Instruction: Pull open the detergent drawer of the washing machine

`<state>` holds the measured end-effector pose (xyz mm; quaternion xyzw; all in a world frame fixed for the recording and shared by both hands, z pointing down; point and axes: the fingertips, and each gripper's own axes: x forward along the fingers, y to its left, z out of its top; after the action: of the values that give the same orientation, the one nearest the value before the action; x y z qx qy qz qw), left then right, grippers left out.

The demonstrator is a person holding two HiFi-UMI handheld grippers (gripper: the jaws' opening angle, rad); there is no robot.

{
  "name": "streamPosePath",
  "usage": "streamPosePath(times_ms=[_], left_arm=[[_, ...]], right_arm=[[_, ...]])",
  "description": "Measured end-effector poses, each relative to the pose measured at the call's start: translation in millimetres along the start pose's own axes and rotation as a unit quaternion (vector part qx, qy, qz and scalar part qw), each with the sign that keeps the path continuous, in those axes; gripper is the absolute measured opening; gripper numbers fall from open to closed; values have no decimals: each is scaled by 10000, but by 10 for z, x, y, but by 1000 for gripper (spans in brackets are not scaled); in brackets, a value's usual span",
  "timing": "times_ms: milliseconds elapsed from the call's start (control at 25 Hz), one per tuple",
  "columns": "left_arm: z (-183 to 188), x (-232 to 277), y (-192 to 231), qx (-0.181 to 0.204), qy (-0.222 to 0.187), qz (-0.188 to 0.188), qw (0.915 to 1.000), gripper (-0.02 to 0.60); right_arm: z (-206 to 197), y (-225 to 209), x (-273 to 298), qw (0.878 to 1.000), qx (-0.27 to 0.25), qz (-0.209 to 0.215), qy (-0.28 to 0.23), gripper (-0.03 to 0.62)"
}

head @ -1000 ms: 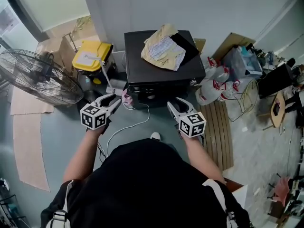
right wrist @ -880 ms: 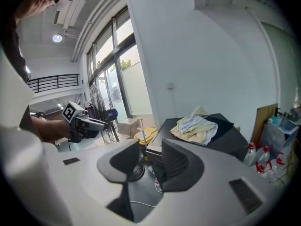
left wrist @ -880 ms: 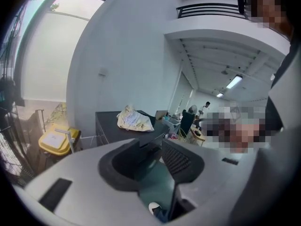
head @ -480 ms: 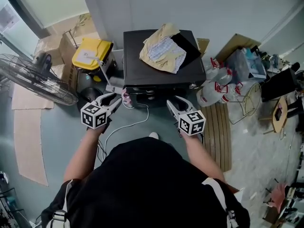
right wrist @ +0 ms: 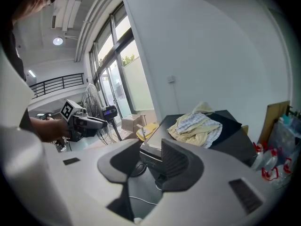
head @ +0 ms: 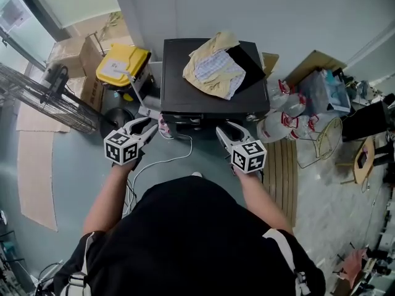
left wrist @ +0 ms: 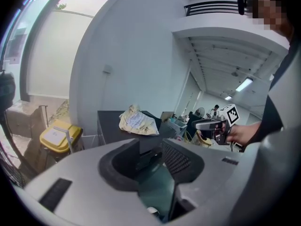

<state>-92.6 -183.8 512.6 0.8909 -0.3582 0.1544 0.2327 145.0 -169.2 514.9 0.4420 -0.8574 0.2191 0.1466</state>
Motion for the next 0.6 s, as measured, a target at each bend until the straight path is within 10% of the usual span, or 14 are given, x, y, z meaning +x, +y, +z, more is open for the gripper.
streamPosePath(times_ms=[600], left_arm=[[19,302,-94,-122,-37,224,9997,143]], right_arm=[[-58,-312,128,9989,-98,401,221,147]])
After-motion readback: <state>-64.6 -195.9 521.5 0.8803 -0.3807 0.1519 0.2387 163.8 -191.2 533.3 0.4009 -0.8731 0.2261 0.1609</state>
